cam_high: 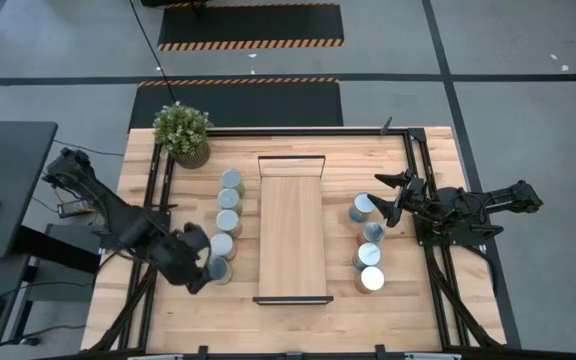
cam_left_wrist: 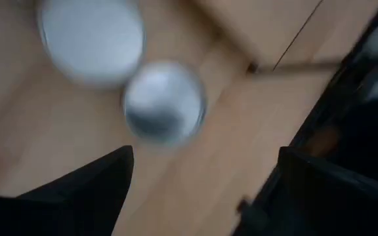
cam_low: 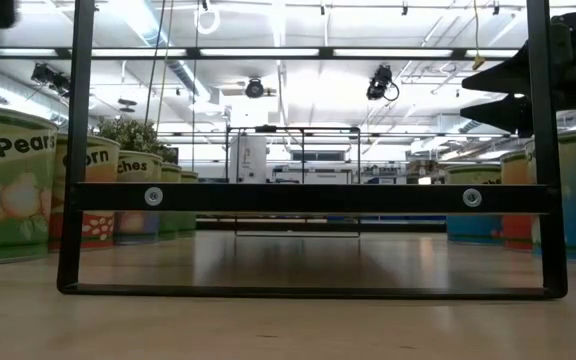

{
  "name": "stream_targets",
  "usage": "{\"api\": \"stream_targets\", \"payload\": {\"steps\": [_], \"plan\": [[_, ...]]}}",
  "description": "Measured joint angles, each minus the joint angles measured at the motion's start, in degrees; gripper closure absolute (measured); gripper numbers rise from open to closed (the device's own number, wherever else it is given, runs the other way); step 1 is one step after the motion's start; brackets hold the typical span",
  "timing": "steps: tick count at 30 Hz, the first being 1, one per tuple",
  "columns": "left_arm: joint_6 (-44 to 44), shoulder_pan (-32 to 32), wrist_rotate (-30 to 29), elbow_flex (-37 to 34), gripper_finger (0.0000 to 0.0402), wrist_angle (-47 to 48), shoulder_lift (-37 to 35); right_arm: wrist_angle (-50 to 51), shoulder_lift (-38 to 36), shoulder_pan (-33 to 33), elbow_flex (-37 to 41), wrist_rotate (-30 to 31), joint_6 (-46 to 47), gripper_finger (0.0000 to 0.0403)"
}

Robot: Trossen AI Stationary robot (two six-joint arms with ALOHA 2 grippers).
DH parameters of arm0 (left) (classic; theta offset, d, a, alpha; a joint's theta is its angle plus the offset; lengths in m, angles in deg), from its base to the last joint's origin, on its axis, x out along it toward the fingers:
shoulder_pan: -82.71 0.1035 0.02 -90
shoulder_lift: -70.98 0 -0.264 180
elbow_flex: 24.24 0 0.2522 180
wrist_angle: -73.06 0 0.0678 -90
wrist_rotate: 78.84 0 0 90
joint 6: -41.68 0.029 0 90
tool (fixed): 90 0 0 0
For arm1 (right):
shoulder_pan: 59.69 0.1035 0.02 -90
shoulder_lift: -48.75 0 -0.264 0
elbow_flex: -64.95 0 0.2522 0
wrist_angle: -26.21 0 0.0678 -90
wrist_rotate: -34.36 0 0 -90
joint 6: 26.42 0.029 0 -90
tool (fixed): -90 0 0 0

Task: Pick and place cans onto a shelf
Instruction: Put the canned pears on the shelf

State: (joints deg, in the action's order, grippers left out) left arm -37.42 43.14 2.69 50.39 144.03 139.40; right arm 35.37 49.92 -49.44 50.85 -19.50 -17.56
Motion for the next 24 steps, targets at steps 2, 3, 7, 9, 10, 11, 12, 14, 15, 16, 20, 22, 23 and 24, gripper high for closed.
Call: {"api": "stream_targets", "payload": {"steps": [2, 3, 7, 9, 10, 11, 12, 14, 15, 16, 20, 22, 23, 24], "plan": [[-3.07, -0.78, 5.17, -0.21, 0.0018, 0.63, 2.18, 0.0, 0.0, 0.02, 0.0, 0.0, 0.0, 0.0025], [-4.35, -1.16, 7.5, -0.22, 0.0018, 1.58, 3.36, 0.0, -0.02, 0.0, 0.0, -0.02, 0.0, 0.0025], [-7.11, -2.93, 10.84, -0.34, 0.0018, 4.13, 7.75, 0.0, 0.0, 0.01, -0.01, -0.02, 0.0, 0.0025], [-6.61, -3.36, 10.8, -0.34, 0.0018, 4.22, 10.27, 0.0, 0.0, 0.01, 0.0, -0.02, 0.0, 0.0025], [-5.74, -3.49, 10.87, -0.34, 0.0018, 4.11, 11.41, 0.0, 0.0, 0.0, 0.0, 0.0, 0.0, 0.0025], [-4.85, -3.45, 10.95, -0.34, 0.0018, 4.21, 12.55, 0.0, -0.01, 0.02, 0.0, -0.01, 0.0, 0.0025], [-3.93, -3.37, 10.95, -0.34, 0.0018, 4.29, 13.66, 0.0, 0.0, 0.02, 0.0, 0.0, 0.0, 0.0025], [-1.76, -3.35, 10.0, -0.34, 0.0017, 4.38, 15.88, 0.01, -0.02, 0.01, 0.0, -0.02, 0.0, 0.0025], [-0.87, -3.3, 9.7, -0.34, 0.0017, 4.42, 16.88, 0.01, 0.0, 0.01, 0.0, -0.01, 0.0, 0.0025], [0.38, -3.28, 9.47, -0.34, 0.0017, 4.42, 17.87, 0.0, 0.0, 0.02, -0.01, -0.01, 0.0, 0.0025], [2.88, -3.26, 5.99, -0.34, 0.0017, 4.38, 21.05, 0.0, 0.0, -0.01, 0.0, 0.0, 0.0, 0.0025], [3.33, -3.03, 4.36, -0.36, 0.0017, 4.35, 22.06, 0.02, -0.01, 0.02, 0.0, -0.02, 0.0, 0.0025], [3.43, -2.99, 3.63, -0.36, 0.0017, 4.35, 22.45, 0.01, 0.0, -0.01, 0.0, -0.01, 0.0, 0.0025], [3.54, -2.98, 2.58, -0.37, 0.0017, 4.33, 22.68, 0.01, -0.01, 0.0, 0.0, -0.01, 0.0, 0.0025]]}}
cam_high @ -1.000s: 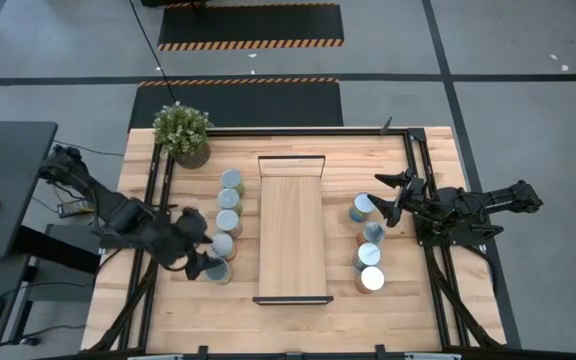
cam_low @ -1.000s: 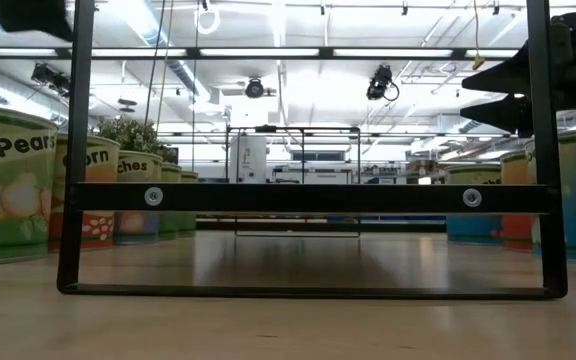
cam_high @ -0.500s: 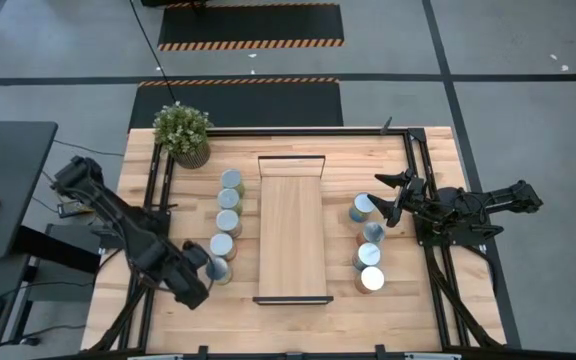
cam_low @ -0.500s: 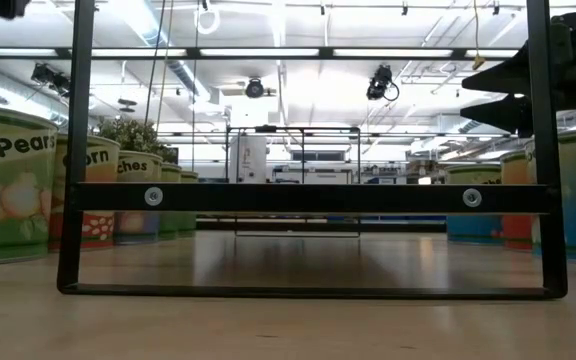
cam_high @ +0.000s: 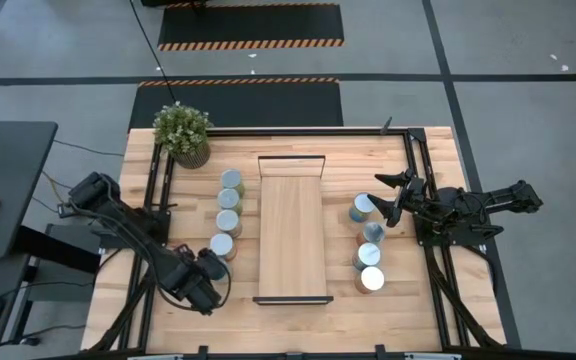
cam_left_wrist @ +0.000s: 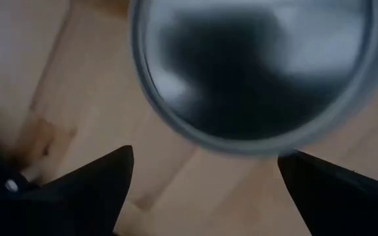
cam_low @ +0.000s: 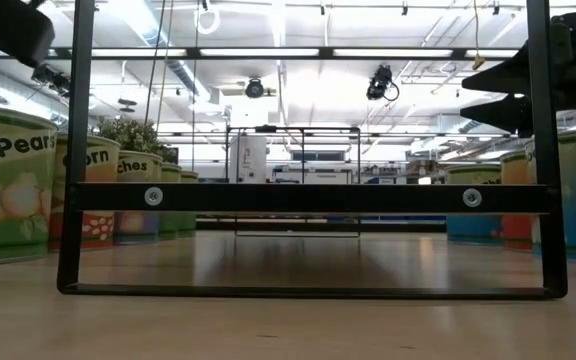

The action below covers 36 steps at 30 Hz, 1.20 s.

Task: Pick and place cans onto a shelf
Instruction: Put the canned pears on the shelf

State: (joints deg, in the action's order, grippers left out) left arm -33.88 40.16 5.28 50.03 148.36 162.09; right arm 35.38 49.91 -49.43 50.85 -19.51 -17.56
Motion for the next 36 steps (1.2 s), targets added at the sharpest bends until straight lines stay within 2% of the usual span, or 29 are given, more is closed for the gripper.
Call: {"api": "stream_targets", "payload": {"steps": [7, 18, 27, 36], "plan": [[-0.25, -0.02, -7.33, -0.02, 0.0017, -1.78, 0.05, -0.01, -0.01, 0.0, -0.02, 0.01, 0.0, 0.0025], [-0.47, 0.0, -13.17, -0.02, 0.0017, -5.92, 0.05, -0.01, 0.01, 0.01, 0.0, 0.01, 0.0, 0.0025], [0.32, 0.74, -13.45, -0.02, 0.0021, -7.73, 0.05, -0.01, 0.01, -0.01, 0.0, -0.01, 0.0, 0.0025], [1.28, 1.38, -11.77, -0.02, 0.0074, -8.06, -0.1, -0.01, 0.0, -0.01, 0.0, 0.01, 0.0, 0.0025]]}}
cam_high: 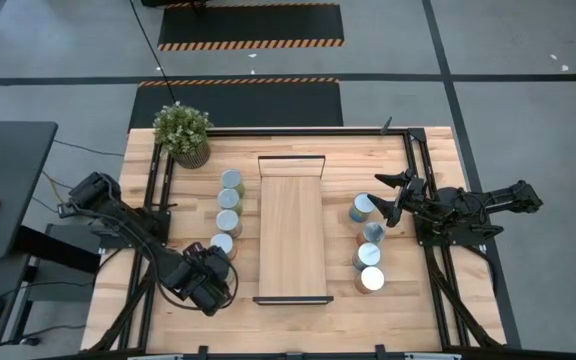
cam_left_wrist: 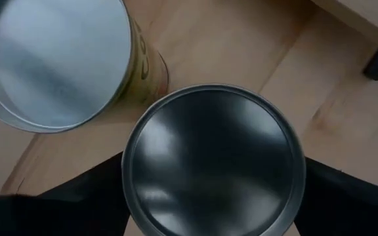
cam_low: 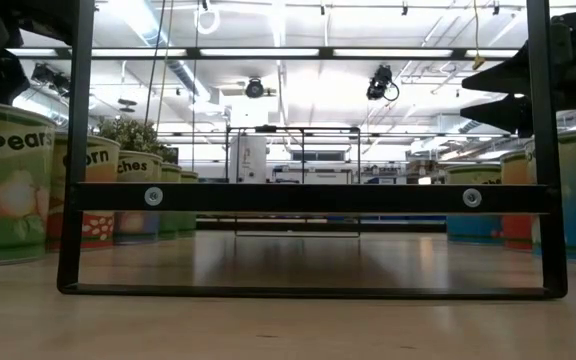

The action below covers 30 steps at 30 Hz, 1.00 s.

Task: Pick and place cans onto a shelf
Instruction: Put the canned pears on the shelf

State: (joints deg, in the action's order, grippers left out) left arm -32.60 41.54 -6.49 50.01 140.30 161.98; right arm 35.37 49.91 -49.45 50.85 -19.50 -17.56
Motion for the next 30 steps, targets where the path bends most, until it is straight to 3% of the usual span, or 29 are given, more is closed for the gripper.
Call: {"api": "stream_targets", "payload": {"steps": [8, 17, 24, 30], "plan": [[4.27, 2.42, 8.65, 4.67, 0.0078, -0.19, -1.91, 0.0, 0.01, 0.0, 0.0, -0.02, 0.0, 0.0025], [14.6, 9.81, 3.49, 18.18, 0.0078, 7.5, -1.88, 0.0, 0.0, 0.01, 0.0, 0.0, -0.01, 0.0025], [28.52, 19.45, -1.53, 22.51, 0.0078, 7.66, -1.88, 0.0, 0.0, 0.01, 0.0, 0.0, 0.0, 0.0025], [42.37, 31.19, 2.33, 26.74, 0.0078, 2.27, 1.72, 0.0, 0.0, 0.02, 0.0, -0.02, 0.0, 0.0025]]}}
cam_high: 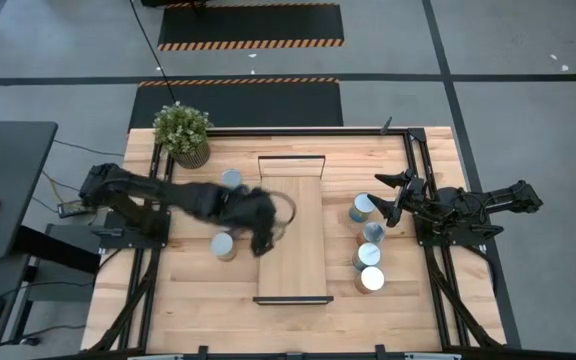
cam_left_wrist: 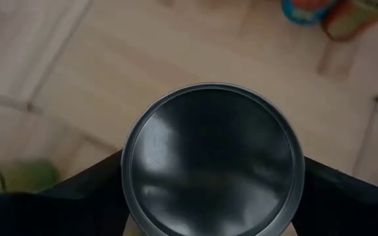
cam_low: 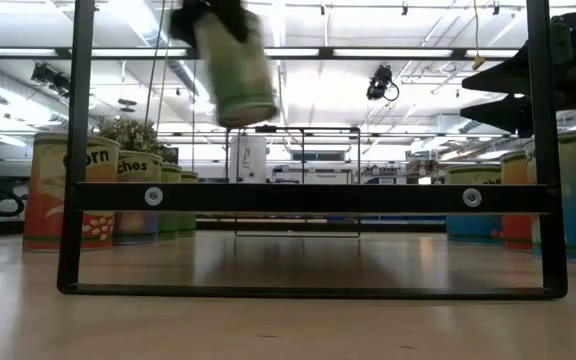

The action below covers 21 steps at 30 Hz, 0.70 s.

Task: Pick and place cans onto a shelf
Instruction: Put the canned pears on the shelf

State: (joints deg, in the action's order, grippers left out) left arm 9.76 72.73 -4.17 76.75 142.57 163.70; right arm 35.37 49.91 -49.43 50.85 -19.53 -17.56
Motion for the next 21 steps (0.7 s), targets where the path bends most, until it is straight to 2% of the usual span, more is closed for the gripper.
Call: {"api": "stream_targets", "payload": {"steps": [8, 16, 21], "plan": [[12.19, 12.17, 5.53, 10.71, 0.0078, 1.68, 11.17, 0.0, 0.01, 0.01, -0.01, 0.0, -0.01, 0.0025], [20.85, 17.08, 7.64, 24.48, 0.0078, 7.05, 24.35, 0.0, 0.0, 0.01, 0.0, 0.02, 0.0, 0.0025], [24.16, 18.99, 7.94, 28.07, 0.0074, 6.26, 28.08, 0.0, 0.01, 0.0, 0.0, 0.01, 0.0, 0.0025]]}}
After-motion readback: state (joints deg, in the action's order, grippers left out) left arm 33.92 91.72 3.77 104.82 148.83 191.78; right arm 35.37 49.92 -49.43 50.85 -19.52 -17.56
